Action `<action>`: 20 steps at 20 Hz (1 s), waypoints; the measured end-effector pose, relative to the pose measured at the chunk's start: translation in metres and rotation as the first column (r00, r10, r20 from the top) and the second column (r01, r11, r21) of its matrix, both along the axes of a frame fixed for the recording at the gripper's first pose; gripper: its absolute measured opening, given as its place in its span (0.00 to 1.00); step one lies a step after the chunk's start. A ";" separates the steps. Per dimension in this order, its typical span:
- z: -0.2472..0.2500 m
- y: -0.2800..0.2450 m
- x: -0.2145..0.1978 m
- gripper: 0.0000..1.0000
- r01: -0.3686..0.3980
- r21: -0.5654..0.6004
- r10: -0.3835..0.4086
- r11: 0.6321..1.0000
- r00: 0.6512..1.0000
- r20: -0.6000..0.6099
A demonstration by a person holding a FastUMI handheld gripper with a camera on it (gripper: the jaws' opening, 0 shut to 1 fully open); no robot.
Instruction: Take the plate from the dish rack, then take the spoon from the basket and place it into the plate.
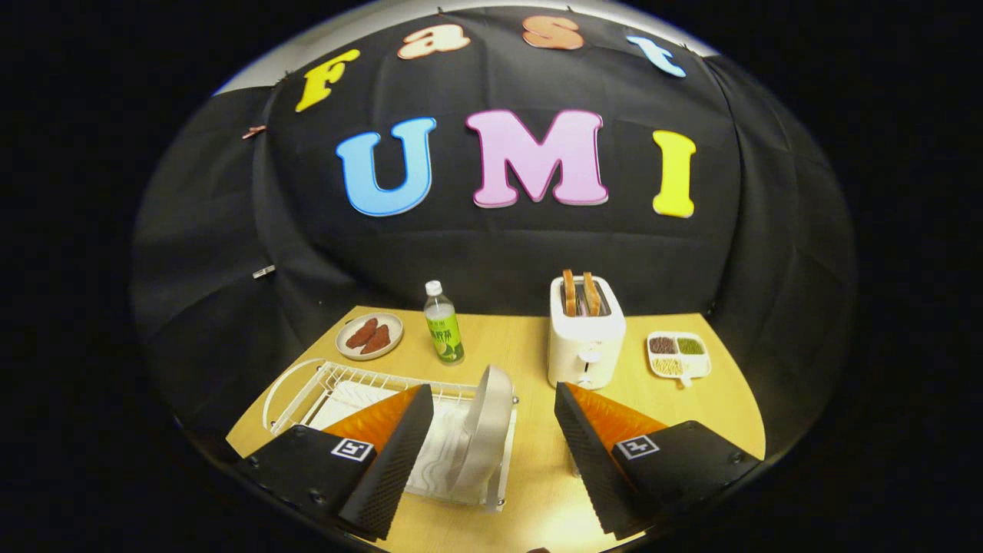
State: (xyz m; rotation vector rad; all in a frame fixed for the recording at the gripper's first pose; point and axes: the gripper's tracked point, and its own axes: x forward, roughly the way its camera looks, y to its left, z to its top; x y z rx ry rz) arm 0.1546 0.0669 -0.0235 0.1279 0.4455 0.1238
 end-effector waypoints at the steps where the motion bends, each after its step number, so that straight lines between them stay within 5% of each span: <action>1: -0.013 0.001 0.006 0.98 0.014 0.021 -0.013 1.000 0.998 -0.056; 7: -0.058 0.009 0.021 0.93 0.066 0.077 -0.041 0.995 0.957 -0.288; 13: -0.083 0.003 0.031 0.58 0.112 0.016 -0.098 0.994 0.928 -0.361; 20: -0.083 0.004 0.030 0.30 0.134 -0.120 -0.168 0.984 0.921 -0.350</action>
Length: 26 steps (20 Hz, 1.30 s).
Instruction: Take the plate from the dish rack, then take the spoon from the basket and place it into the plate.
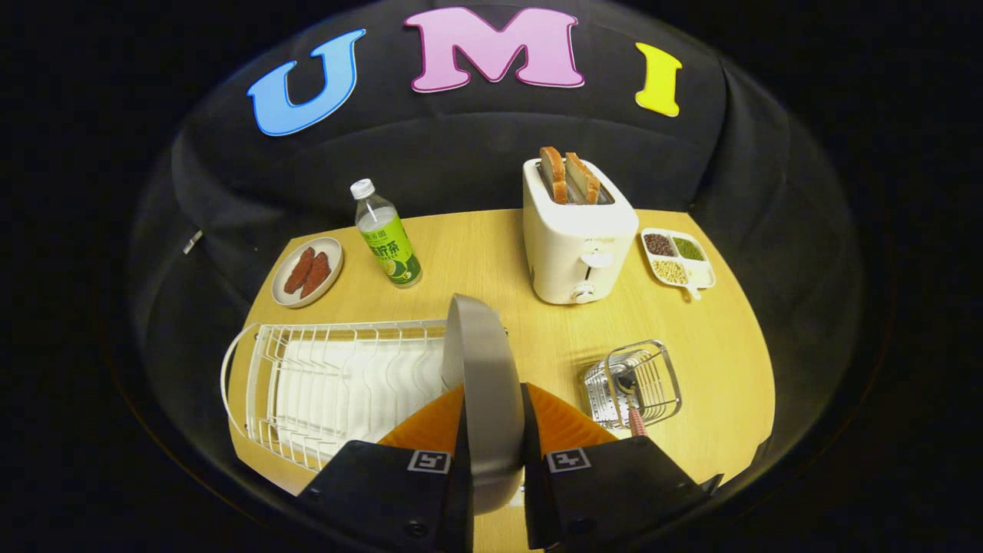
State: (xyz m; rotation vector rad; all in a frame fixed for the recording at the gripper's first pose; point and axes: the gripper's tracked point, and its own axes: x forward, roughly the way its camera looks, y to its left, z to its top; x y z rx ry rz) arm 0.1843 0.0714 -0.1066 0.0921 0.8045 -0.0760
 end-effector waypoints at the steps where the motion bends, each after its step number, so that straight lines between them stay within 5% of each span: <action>1: 0.004 0.005 -0.002 0.28 -0.009 -0.022 0.009 1.000 1.000 0.012; 19: 0.028 -0.005 0.004 0.28 0.088 -0.154 -0.082 0.984 0.996 0.046; 26: 0.040 -0.015 0.009 0.24 0.108 -0.057 -0.106 0.993 0.994 0.037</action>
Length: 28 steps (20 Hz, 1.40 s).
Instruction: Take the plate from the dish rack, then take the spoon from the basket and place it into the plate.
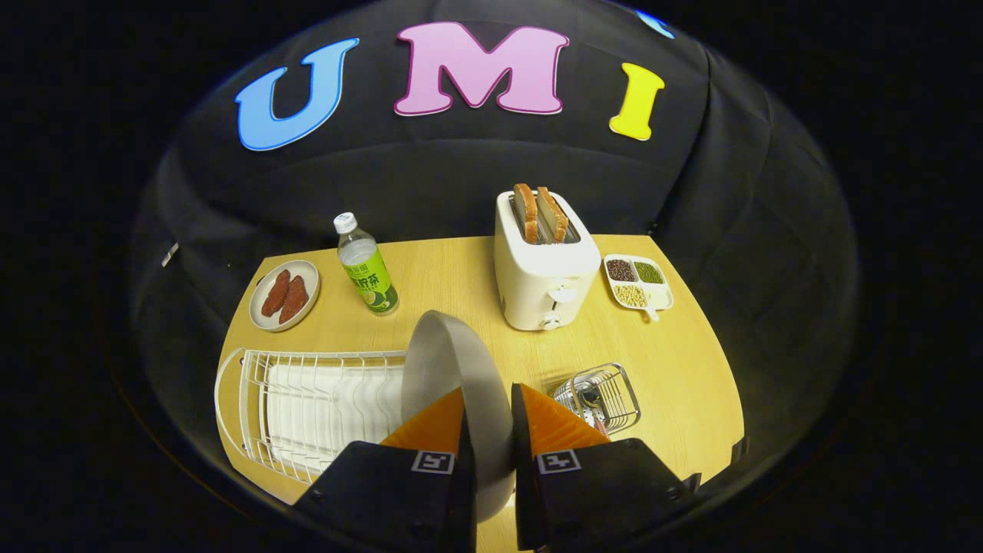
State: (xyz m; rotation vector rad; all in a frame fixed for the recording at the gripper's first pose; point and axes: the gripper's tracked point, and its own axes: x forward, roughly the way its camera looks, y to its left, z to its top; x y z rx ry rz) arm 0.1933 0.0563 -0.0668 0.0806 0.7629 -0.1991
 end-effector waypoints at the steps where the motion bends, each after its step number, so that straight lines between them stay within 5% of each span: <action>1: 0.004 -0.003 -0.001 0.24 -0.008 0.002 0.008 1.000 1.000 0.014; 11: 0.040 -0.022 -0.085 0.24 -0.132 0.205 0.119 0.970 0.990 0.073; 22: -0.015 -0.106 -0.223 0.24 0.011 0.420 0.009 0.908 0.999 -0.045; 28: -0.079 -0.135 -0.243 0.24 0.094 0.471 -0.038 0.877 0.991 -0.127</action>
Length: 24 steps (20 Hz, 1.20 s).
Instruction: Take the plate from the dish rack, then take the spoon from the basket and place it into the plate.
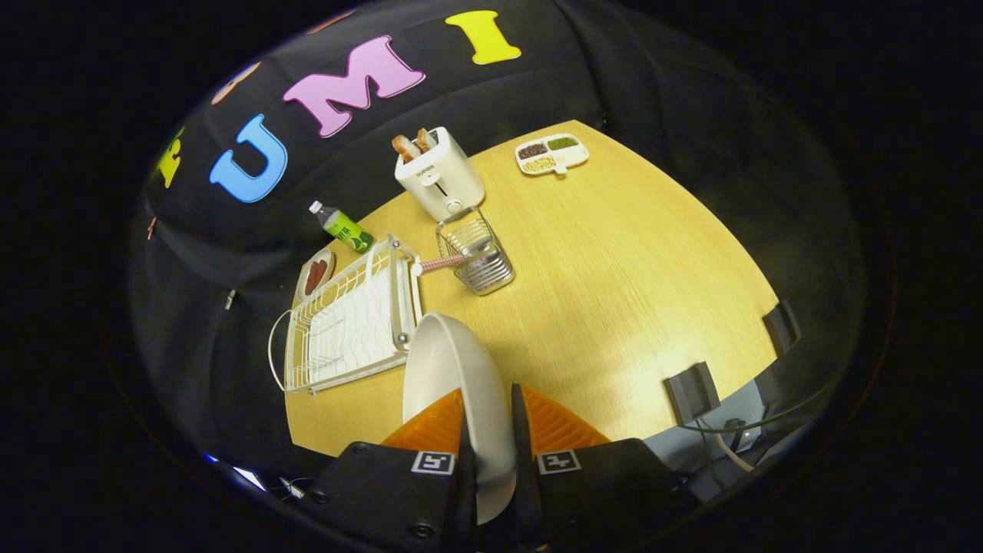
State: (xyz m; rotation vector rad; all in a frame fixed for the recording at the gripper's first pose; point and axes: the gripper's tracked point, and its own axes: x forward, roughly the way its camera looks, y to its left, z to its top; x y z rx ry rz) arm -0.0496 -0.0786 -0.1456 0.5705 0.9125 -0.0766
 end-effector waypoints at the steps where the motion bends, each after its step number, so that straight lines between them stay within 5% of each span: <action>1: -0.012 0.001 0.003 0.24 -0.001 0.019 0.001 1.000 1.000 -0.015; 13: -0.098 0.026 0.046 0.26 -0.111 0.117 0.117 0.987 0.992 -0.044; 17: -0.118 0.007 0.049 0.29 -0.118 0.061 0.121 0.991 0.992 -0.047; 21: -0.104 -0.004 0.063 0.56 -0.115 0.029 0.113 0.993 0.993 0.042; 22: -0.092 -0.005 0.067 0.77 -0.114 0.007 0.113 0.993 0.990 0.083; 24: -0.066 -0.006 0.082 0.99 -0.129 -0.065 0.140 0.989 0.972 0.190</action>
